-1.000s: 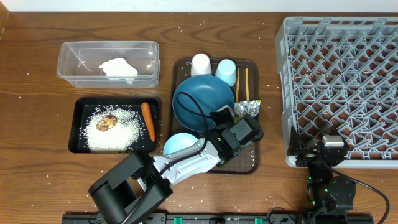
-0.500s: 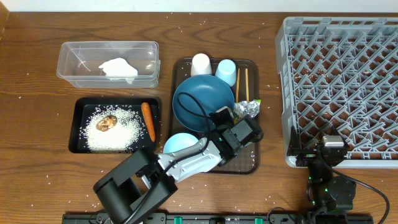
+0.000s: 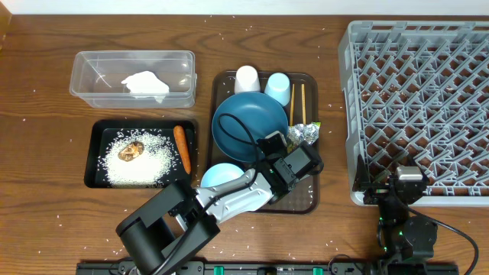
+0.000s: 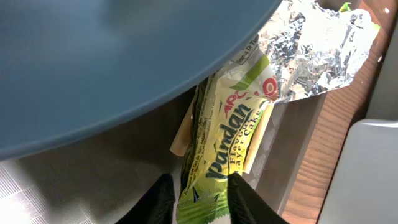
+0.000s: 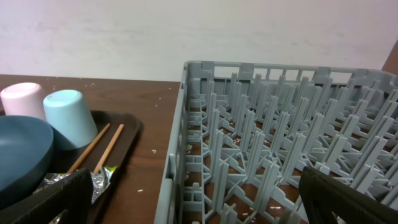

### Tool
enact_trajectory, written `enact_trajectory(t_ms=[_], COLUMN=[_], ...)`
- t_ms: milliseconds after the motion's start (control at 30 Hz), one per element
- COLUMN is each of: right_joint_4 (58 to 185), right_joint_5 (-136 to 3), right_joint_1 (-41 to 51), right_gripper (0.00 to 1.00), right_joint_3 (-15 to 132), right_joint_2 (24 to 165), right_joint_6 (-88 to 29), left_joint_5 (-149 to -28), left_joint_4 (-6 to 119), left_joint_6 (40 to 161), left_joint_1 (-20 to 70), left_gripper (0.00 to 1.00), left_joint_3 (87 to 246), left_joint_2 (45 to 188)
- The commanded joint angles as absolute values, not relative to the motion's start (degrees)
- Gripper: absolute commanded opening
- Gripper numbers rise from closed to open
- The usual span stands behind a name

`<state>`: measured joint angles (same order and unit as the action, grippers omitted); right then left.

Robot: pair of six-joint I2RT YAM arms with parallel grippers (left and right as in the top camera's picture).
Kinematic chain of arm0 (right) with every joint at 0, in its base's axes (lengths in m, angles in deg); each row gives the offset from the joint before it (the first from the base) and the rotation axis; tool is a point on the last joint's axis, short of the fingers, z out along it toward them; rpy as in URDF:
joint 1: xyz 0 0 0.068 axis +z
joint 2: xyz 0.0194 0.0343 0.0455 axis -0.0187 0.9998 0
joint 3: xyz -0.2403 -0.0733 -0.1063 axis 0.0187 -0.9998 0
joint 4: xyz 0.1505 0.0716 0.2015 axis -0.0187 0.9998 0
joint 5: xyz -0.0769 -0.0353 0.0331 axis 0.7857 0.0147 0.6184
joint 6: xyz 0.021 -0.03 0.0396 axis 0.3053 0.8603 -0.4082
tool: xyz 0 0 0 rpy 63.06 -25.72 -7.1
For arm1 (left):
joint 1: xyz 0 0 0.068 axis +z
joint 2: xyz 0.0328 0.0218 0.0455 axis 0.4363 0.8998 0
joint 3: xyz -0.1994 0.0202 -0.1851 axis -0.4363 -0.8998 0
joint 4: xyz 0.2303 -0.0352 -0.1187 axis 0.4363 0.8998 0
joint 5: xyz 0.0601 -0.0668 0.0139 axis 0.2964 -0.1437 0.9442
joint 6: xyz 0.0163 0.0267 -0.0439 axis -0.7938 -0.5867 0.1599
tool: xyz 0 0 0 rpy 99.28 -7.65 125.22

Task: Sort waste into correct bins and load items into the dishwasher rack
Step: 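Grasp the wrapper with the left gripper and lift it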

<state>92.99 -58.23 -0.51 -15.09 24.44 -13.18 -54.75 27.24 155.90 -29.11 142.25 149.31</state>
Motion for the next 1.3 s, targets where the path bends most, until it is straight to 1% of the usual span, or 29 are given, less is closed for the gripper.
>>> enact_trajectory(t_ms=[0,133,167,267,300,667,900,1067,1200,1267], right_joint_4=[93.2,93.23,93.23,93.23,93.23,93.23,93.23,93.23,93.23,93.23], right_joint_5=[-58.1,-58.1,-58.1,-58.1,-58.1,-58.1,-58.1,-58.1,-58.1,-58.1], right_joint_1=[-0.25,-0.25,-0.25,-0.25,-0.25,-0.25,-0.25,-0.25,-0.25,-0.25], right_gripper=[0.99,0.99,0.99,0.99,0.99,0.99,0.99,0.99,0.99,0.99], right_joint_3=[-15.17,-15.17,-15.17,-15.17,-15.17,-15.17,-15.17,-15.17,-15.17,-15.17], right_joint_2=[24.09,24.09,24.09,24.09,24.09,24.12,24.14,24.14,24.14,24.14], right_joint_6=[-12.72,-12.72,-12.72,-12.72,-12.72,-12.72,-12.72,-12.7,-12.7,-12.72], left_joint_5=[-53.81,-53.78,-53.63,-52.91,-53.02,-53.85,-53.98,-53.7,-48.67,-47.62], left_joint_4=[27.41,27.41,27.41,27.63,27.65,27.61,28.24,29.97,31.35,32.27], left_joint_6=[155.86,155.81,155.22,154.57,154.57,154.52,149.98,148.93,147.66,147.68], left_joint_1=[-29.24,-29.24,-29.24,-29.24,-29.24,-32.85,-33.94,-33.94,-33.57,-31.89], left_gripper=[0.26,0.21,0.19,0.06,0.06,0.06,0.06,0.06,0.06,0.06], left_joint_3=[142.4,142.4,142.4,142.4,142.4,142.42,142.42,142.4,142.4,142.4], left_joint_2=[149.86,149.86,149.86,149.86,149.86,147.32,136.55,130.23,127.48,126.25])
